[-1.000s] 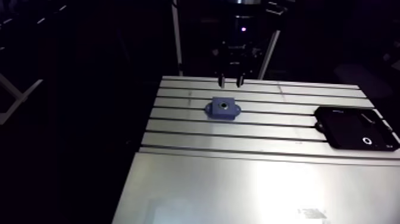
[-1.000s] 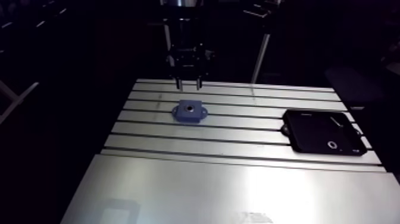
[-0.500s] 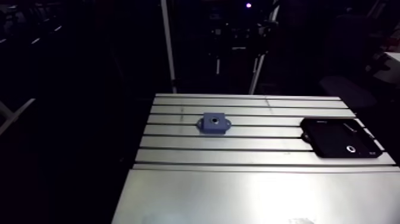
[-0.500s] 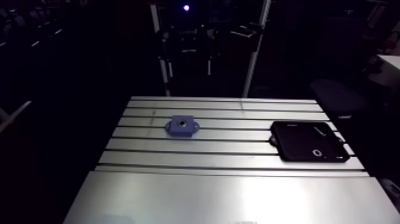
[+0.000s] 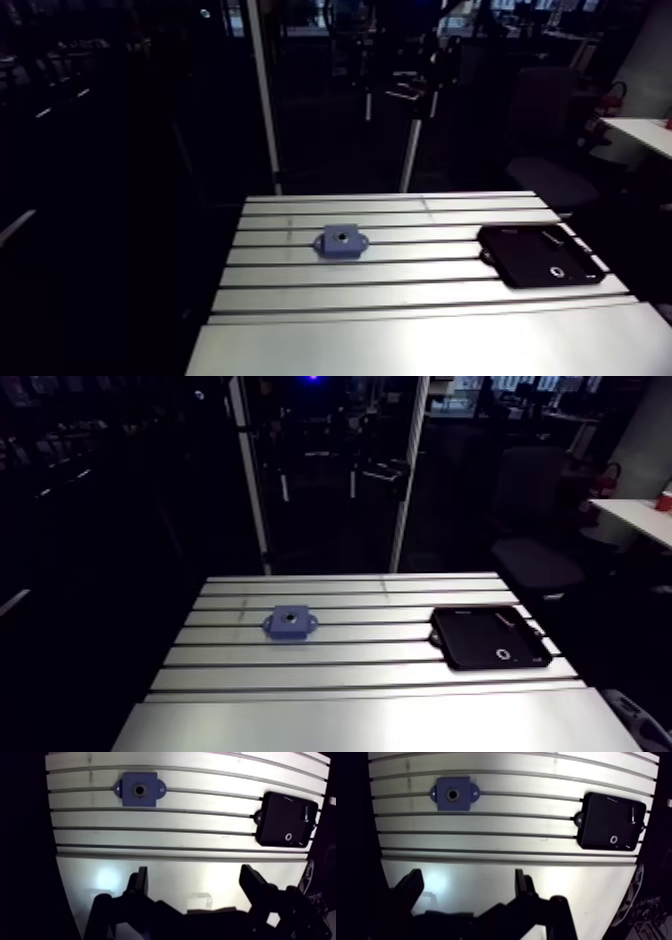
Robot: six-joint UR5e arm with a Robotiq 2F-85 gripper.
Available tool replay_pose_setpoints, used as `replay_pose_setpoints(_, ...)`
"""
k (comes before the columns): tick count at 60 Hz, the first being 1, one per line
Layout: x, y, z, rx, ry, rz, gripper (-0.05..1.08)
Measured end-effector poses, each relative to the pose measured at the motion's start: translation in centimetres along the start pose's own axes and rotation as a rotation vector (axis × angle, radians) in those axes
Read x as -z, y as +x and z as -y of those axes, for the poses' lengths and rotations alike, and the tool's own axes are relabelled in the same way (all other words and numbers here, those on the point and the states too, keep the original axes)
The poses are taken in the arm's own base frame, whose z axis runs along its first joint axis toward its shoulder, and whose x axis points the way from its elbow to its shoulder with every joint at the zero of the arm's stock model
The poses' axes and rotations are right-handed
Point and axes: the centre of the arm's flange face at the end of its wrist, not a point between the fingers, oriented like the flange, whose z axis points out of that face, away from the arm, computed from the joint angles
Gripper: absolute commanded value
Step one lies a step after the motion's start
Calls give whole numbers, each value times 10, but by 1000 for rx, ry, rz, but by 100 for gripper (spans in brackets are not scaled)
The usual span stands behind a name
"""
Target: Pick up the bearing and press it into the housing until flush.
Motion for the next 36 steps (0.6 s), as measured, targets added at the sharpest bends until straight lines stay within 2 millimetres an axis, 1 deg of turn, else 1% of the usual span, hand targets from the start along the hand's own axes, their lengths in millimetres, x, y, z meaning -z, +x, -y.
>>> replay_pose_setpoints(13, 30, -24, -12, -26, 1, -37, 1)
replay_pose_setpoints(25, 42, -32, -14, -35, 4, -57, 0)
replay_pose_setpoints(36, 46, -34, -14, -38, 6, -68, 1)
